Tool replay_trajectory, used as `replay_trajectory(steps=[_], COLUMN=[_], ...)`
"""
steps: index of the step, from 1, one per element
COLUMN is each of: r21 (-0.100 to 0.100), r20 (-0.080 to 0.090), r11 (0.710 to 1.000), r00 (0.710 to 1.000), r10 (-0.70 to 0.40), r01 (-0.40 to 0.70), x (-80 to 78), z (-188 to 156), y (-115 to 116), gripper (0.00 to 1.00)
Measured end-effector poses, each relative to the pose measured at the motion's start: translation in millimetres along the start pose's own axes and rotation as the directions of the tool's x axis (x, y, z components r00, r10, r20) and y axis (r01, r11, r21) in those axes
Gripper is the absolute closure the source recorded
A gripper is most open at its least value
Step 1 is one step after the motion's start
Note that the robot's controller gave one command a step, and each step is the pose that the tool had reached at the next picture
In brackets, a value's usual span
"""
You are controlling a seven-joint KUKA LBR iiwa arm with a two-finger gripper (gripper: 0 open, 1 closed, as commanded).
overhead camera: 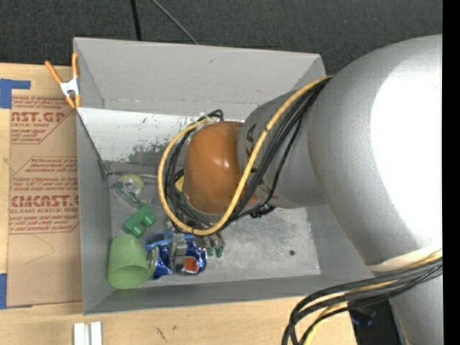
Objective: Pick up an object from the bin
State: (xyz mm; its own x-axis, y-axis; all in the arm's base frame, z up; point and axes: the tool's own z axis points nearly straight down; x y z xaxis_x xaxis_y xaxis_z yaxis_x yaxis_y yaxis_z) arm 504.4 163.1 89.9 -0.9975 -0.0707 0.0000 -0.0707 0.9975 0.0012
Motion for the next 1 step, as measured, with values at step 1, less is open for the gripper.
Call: replay_trajectory(steps=[1], r21=[-0.001], r20=[0.011], r11=[1.000], r00=[1.000], r10=[-0.025], r01=[0.025], x=[-25.3], z=[-142.8], y=[4.6], gripper=[1.00])
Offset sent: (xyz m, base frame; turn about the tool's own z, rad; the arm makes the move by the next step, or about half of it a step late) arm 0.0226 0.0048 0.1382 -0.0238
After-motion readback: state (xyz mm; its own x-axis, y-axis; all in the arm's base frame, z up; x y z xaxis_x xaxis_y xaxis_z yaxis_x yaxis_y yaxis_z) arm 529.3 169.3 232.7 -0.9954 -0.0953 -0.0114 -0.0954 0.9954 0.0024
